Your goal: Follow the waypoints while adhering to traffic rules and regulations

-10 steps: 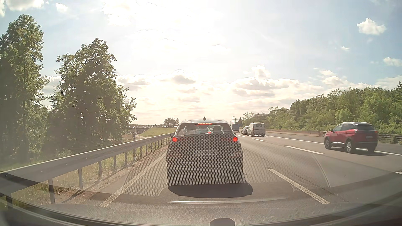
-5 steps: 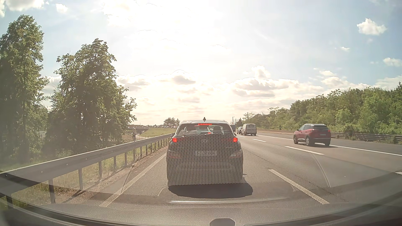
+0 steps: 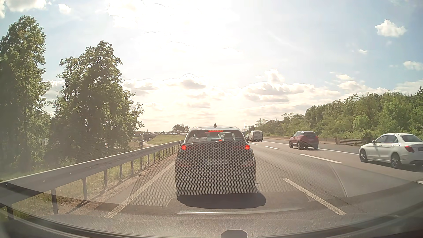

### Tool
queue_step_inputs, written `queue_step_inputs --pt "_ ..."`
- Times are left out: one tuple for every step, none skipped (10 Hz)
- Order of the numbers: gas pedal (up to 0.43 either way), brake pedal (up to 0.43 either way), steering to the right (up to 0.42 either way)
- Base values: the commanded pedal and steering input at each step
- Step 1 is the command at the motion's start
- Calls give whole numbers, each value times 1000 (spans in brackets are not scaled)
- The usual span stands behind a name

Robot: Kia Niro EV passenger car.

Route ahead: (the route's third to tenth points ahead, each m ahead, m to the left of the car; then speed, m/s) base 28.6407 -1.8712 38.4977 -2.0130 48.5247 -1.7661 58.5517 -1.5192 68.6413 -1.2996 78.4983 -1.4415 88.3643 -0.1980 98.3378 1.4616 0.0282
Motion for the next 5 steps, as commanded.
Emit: queue_step_inputs --pt "0 213 2" --pt "0 213 2" --pt "0 213 2" --pt "0 213 2" --pt "0 220 2"
